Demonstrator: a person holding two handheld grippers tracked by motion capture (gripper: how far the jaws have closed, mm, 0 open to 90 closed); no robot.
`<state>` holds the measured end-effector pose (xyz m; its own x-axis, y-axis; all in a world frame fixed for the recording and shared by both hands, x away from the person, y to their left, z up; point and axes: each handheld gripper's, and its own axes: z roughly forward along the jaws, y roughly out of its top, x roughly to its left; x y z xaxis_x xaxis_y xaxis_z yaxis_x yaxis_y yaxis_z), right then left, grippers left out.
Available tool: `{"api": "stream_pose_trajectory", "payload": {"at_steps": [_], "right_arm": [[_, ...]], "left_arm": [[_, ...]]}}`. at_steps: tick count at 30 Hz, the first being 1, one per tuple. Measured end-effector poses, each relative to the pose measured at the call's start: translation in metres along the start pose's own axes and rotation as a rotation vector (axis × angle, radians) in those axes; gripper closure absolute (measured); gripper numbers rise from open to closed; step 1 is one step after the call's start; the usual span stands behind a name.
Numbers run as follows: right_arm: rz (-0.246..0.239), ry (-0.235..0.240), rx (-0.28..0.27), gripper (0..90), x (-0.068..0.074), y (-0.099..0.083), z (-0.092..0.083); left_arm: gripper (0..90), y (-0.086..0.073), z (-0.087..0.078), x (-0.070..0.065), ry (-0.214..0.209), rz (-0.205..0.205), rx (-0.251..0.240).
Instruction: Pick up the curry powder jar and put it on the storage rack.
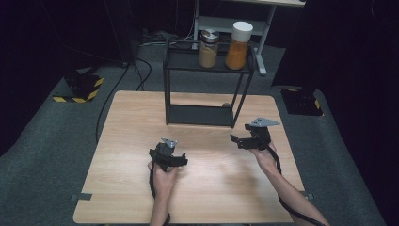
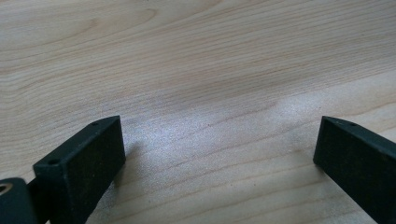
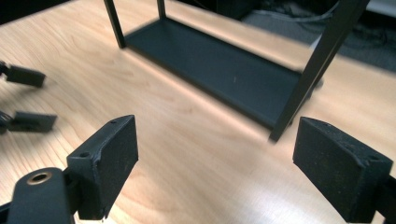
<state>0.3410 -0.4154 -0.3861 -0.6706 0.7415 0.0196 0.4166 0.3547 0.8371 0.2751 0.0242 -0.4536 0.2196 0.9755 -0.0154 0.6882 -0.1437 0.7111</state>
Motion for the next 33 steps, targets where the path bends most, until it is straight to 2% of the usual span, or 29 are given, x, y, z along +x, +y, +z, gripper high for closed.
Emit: {"api": "stream_pose_trajectory", "payload": {"at_steps": [6,8,13,18,27,29,33], "right_arm": [[0.030,-0.013,0.037,13.4,0.005,-0.016,0.014],[0.026,-0.032,0.052,13.2,0.010,-0.022,0.020],[0.031,-0.047,0.071,12.8,0.015,-0.028,0.028],[0.058,-0.058,0.094,12.7,0.020,-0.033,0.039],[0.051,-0.065,0.143,11.7,0.028,-0.037,0.055],[0.055,-0.089,0.173,11.5,0.032,-0.036,0.059],[0.027,-0.096,0.183,10.3,0.035,-0.034,0.061]], "left_arm": [[2.0,0.000,0.000,0.000,0.000,0.000,0.000],[2.0,0.000,0.000,0.000,0.000,0.000,0.000],[1.9,0.000,0.000,0.000,0.000,0.001,0.000],[2.0,0.000,0.000,0.000,0.000,0.000,-0.001],[1.9,0.000,0.000,0.000,0.000,0.000,0.000],[2.0,0.000,0.000,0.000,0.000,0.000,0.000],[2.0,0.000,0.000,0.000,0.000,0.000,0.000]]}}
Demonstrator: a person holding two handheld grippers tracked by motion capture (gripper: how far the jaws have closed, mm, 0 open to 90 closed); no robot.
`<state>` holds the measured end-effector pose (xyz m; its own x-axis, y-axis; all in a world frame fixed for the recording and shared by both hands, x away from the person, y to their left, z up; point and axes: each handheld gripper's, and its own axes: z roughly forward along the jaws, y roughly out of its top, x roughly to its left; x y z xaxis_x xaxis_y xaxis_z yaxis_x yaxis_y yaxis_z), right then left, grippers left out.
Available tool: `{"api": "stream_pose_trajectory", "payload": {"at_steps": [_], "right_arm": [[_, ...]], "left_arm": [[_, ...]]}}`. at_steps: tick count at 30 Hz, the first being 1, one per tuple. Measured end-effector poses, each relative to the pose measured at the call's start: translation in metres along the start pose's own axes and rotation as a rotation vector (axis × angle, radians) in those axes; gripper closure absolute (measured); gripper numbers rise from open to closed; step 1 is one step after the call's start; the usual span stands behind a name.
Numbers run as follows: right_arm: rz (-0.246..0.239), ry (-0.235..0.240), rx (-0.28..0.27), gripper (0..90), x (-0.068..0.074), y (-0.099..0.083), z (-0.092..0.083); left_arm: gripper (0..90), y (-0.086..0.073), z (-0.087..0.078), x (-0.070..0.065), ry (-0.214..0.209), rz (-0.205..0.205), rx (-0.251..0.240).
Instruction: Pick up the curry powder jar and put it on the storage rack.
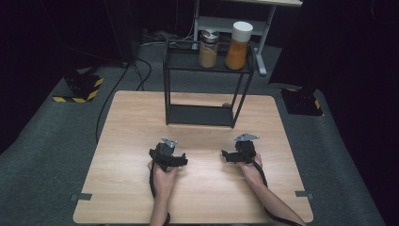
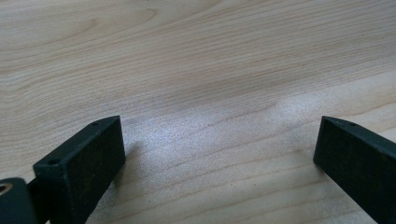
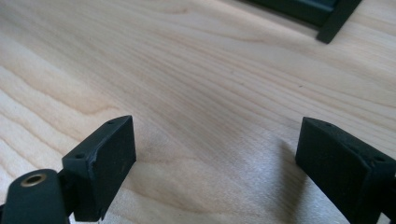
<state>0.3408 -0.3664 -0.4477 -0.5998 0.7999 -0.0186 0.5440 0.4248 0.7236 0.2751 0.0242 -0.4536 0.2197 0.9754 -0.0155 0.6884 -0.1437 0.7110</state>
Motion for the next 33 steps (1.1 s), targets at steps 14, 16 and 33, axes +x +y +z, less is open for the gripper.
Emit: {"api": "stream_pose_trajectory", "payload": {"at_steps": [14,16,33], "right_arm": [[-0.010,0.016,0.008,7.2,-0.0027,0.0024,0.0018],[-0.009,0.015,0.009,7.2,-0.0025,0.0024,0.0017],[-0.010,0.015,0.008,7.3,-0.0026,0.0023,0.0018]], "left_arm": [[1.9,0.0001,0.0001,0.0002,-0.001,0.000,0.000],[1.9,0.0001,0.0003,0.0003,-0.002,0.001,-0.001],[1.8,0.0004,0.0006,0.0002,-0.001,0.001,0.000]]}}
